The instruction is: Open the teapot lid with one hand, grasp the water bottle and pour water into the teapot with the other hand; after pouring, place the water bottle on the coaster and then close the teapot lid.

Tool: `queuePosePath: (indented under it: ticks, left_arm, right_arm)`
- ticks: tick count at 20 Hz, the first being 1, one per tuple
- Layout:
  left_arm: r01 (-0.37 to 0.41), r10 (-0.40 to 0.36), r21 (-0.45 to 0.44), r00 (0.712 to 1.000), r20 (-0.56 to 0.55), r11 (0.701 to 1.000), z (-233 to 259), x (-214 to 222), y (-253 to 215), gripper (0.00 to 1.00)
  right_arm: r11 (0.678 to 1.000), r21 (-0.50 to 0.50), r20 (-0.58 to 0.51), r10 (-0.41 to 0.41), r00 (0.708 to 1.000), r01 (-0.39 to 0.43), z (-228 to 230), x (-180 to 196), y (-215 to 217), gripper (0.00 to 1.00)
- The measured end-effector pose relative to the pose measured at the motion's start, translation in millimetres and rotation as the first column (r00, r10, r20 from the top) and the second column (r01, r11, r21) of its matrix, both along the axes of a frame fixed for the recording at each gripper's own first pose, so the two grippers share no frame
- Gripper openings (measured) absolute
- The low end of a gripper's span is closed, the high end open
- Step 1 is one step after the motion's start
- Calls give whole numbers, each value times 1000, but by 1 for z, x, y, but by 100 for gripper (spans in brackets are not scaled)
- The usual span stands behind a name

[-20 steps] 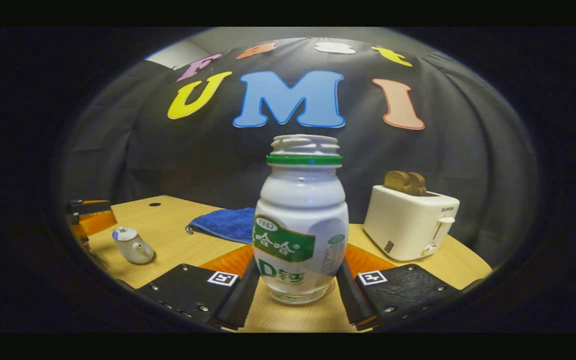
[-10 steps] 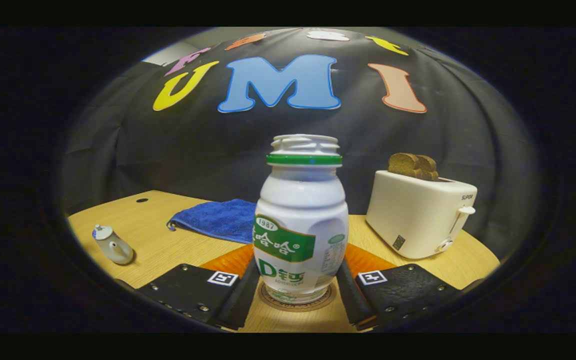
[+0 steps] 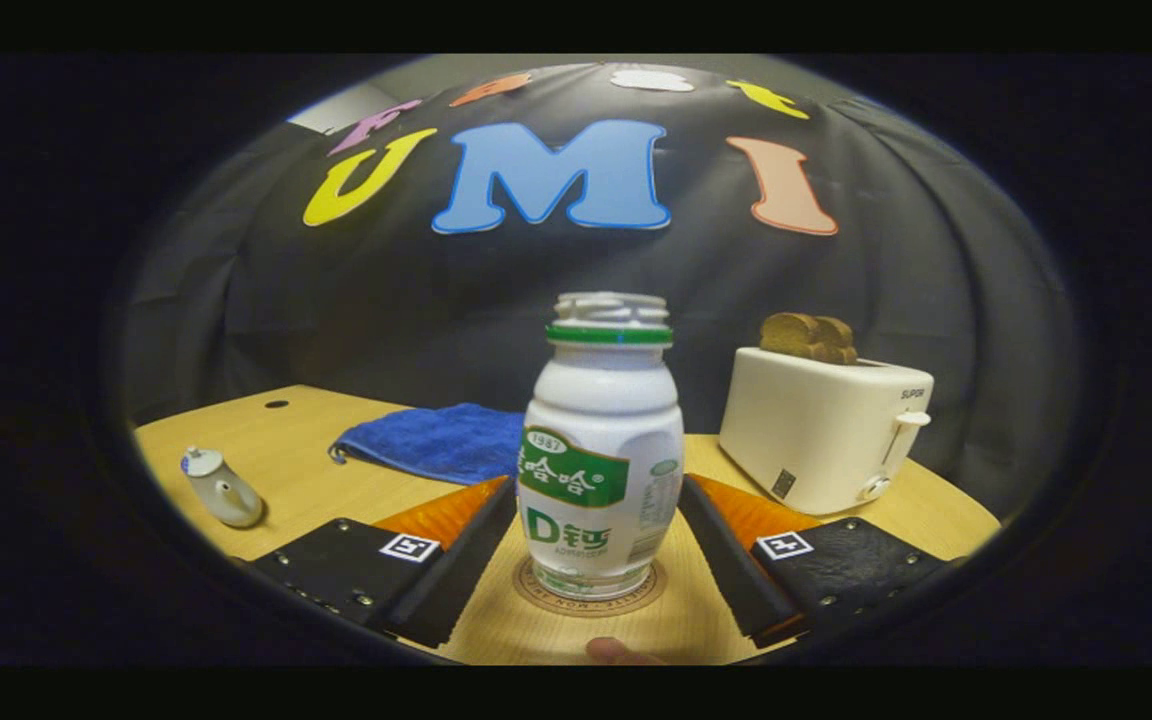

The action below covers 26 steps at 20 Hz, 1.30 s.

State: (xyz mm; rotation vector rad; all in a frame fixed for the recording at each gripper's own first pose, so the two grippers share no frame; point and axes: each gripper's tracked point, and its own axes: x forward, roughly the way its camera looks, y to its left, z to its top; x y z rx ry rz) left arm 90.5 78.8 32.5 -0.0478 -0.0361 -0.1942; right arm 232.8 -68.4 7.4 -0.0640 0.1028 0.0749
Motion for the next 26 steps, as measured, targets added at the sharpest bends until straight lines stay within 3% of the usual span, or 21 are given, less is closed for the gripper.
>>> queuePosePath:
  ticks: [6, 8, 11, 14, 17, 18, 20, 23, 26]
  left_arm:
    - [22, -24, -83, 1000, -20, 996, -11, -26, -39, 99]
    - [10, -12, -49, 1000, -29, 999, -16, -35, -57, 99]
    - [-36, 36, -8, 999, -33, 999, -25, -56, -64, 99]
    - [-56, 56, -2, 998, -35, 998, -35, -75, -72, 99]
    - [-111, 112, 46, 994, -14, 993, -34, -86, -71, 100]
    - [-104, 106, 63, 994, -35, 993, -36, -88, -75, 96]
    - [-81, 82, 57, 996, -25, 995, -34, -89, -84, 99]
    - [-126, 128, 53, 991, -25, 991, -38, -86, -71, 99]
    - [-92, 94, 51, 995, -31, 994, -39, -86, -82, 99]
  right_arm:
    - [996, 21, 55, -86, 995, 85, 9, -126, 10, 99]
    - [993, 16, 68, -118, 991, 117, 4, -162, 24, 99]
    - [997, 26, 56, -75, 996, 73, -4, -197, 58, 99]
    - [996, 66, 24, -59, 998, 57, -16, -222, 73, 99]
    - [994, 63, 74, -94, 993, 89, -9, -238, 72, 99]
    - [994, 62, 99, -96, 991, 90, -7, -242, 73, 99]
    - [995, 66, 88, -82, 993, 76, -8, -243, 75, 99]
    - [991, 66, 89, -125, 988, 119, -7, -243, 66, 97]
    - [989, 69, 85, -133, 987, 128, -8, -243, 67, 97]
